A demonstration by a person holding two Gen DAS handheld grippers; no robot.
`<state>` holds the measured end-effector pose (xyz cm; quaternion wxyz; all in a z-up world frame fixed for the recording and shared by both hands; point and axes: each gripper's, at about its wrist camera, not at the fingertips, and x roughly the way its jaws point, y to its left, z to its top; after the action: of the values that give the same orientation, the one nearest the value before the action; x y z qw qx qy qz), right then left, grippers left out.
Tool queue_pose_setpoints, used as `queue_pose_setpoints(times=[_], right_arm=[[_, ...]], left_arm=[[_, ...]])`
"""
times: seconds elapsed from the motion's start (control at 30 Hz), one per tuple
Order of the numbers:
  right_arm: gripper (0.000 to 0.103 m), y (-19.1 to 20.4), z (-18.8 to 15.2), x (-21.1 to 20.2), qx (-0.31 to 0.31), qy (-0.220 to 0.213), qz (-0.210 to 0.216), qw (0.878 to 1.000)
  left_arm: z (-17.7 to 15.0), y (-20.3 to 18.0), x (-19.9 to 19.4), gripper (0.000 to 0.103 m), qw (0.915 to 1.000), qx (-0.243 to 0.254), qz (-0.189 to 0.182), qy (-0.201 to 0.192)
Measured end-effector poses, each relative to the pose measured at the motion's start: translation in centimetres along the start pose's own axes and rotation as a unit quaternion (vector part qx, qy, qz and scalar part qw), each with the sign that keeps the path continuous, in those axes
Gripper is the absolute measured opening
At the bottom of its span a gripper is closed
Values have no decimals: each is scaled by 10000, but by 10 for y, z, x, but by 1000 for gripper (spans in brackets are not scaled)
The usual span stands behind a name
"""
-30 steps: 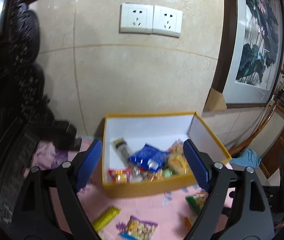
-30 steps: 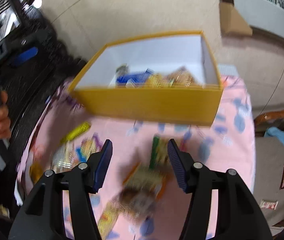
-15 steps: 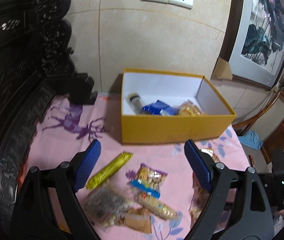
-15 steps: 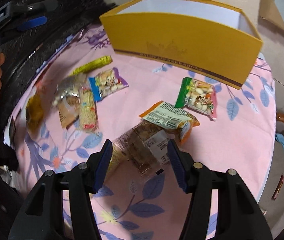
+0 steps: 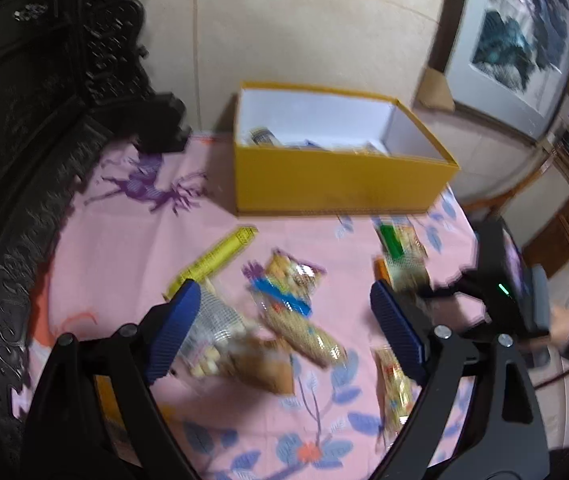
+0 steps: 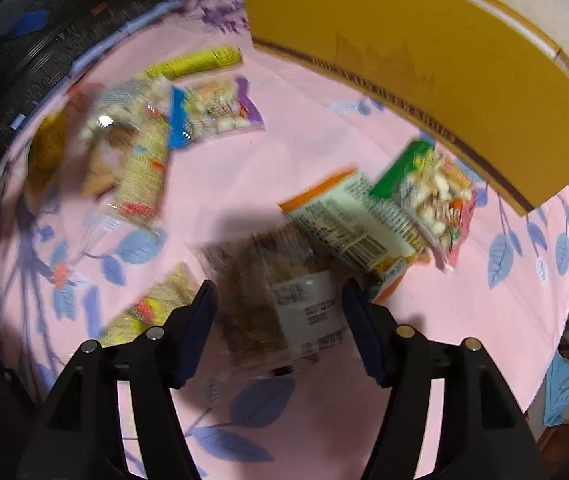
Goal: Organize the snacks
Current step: 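Grasp the brown bread bag with the right gripper while the left grasps the long grain bar, then drop the bread bag into the yellow box with the right gripper while the left drops the grain bar in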
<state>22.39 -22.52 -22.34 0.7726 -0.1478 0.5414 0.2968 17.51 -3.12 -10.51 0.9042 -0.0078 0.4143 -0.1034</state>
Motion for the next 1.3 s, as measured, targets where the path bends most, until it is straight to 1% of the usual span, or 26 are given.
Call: queue_pose_setpoints(times=[0.07,0.13,0.2,0.33,0.4,0.43,0.57,0.67,0.77,0.87,0.97,1.0,1.07,1.13,1.2,1.3], right_arm=[[66,0,-3,1,53,-87,-60,9999],[64,1,-5,0,203,-153,-222,9994],[58,2,-8,-2,309,-217,-293,9989],[56,4,-22,-9,532,-260,-385,9975],[56,3,-32,-15,715,-274,-403,9962],[56,2,-38,-19,829,-278,-423,9953],[56,0,-64,-32,1338,-342,-467,9893],[56,-4,-78,-40,1694,-388,-485,9836],[56,-5,-90,-46,2044,-438,-485,9767],[56,-5,-96,-50,2214,-479,-469,9729],[56,-6,-102,-55,2307,-503,-472,9706],[56,-7,-103,-55,2353,-512,-482,9694],[56,-9,-104,-55,2441,-528,-487,9671],[56,-11,-105,-54,2536,-534,-466,9647],[56,-11,-106,-53,2575,-520,-464,9638],[56,-9,-105,-54,2569,-541,-447,9639]], left_arm=[[-11,-9,2,89,9998,101,-115,137],[-24,-22,6,89,9989,267,-248,309],[-36,-35,14,89,9970,456,-386,493],[-59,-65,30,89,9893,991,-711,805],[-67,-78,36,89,9853,1214,-798,897],[-70,-83,39,89,9832,1275,-891,951],[-79,-98,47,88,9783,1433,-1052,1061],[-86,-108,57,88,9764,1490,-1066,1141],[-90,-115,72,88,9756,1506,-907,1318],[-96,-119,90,88,9728,1480,-789,1599],[-107,-123,103,88,9684,1593,-623,1813],[-110,-123,106,83,9671,1637,-557,1866],[-112,-123,105,66,9674,1746,-472,1771],[-111,-123,102,37,9659,1795,-626,1755],[-111,-124,101,32,9648,1811,-675,1782],[-112,-126,99,31,9658,1793,-707,1737]])
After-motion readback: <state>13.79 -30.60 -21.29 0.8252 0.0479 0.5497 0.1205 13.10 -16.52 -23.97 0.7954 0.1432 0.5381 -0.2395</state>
